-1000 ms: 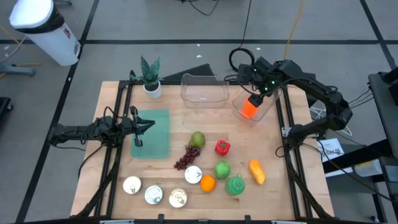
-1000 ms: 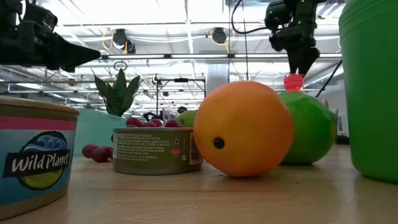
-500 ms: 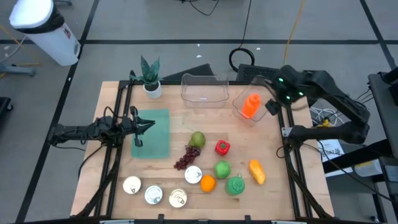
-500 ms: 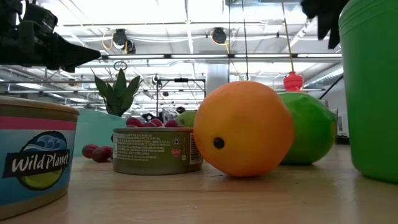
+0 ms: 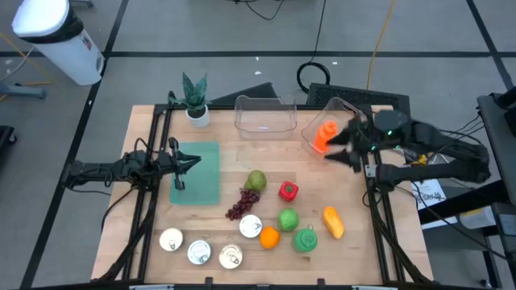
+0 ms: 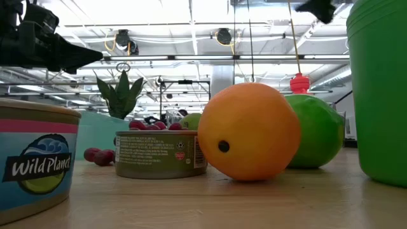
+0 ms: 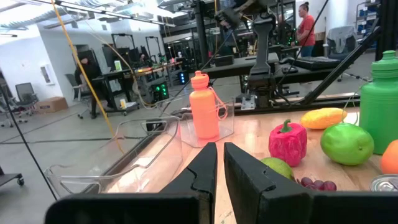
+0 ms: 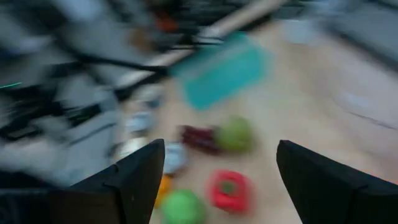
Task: Pick & Place Food Item
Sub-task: Put the green tumbler into the right transparent bin
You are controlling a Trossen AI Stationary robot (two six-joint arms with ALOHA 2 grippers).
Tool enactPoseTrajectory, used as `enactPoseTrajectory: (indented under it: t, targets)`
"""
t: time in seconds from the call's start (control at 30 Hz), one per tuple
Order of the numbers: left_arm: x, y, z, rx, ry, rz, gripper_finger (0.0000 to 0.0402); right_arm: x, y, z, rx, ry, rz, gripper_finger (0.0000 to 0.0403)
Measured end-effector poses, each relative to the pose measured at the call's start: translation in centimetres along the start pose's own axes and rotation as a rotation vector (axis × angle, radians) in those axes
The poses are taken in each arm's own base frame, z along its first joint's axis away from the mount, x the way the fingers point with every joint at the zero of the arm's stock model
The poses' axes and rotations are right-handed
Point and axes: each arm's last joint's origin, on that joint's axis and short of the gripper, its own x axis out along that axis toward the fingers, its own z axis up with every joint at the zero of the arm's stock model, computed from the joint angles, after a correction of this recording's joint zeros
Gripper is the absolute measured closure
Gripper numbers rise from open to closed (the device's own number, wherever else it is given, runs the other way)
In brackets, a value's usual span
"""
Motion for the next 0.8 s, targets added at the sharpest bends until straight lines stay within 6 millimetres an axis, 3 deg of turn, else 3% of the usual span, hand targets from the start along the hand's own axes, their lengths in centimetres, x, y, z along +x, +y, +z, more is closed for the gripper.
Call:
enactPoseTrajectory:
  t: [0.1,0.27,0.43,0.53,0.67,0.8]
  targets:
    - [0.0,0.0,0.0,0.0,0.0,0.0,0.036,2.0,1.2,-0.5,-0.123,-0.08,0.264,0.011]
    - [0.0,0.0,0.0,0.0,0.0,0.0,0.036,2.8,3.7,-1.1,-0.406,-0.262,0.562,0.011]
    - [0.0,0.0,0.0,0.0,0.0,0.0,0.036,4.5,5.1,-3.2,-0.569,-0.388,0.702,0.011]
    - [0.0,0.0,0.0,0.0,0.0,0.0,0.036,5.3,6.3,-4.4,-0.604,-0.376,0.805,0.011]
    - [0.0,0.0,0.0,0.0,0.0,0.0,0.036,6.0,8.7,-6.0,-0.724,-0.409,0.867,0.011]
    - [0.0,0.0,0.0,0.0,0.0,0.0,0.036,5.9,11.9,-6.3,-0.794,-0.428,0.844,0.011]
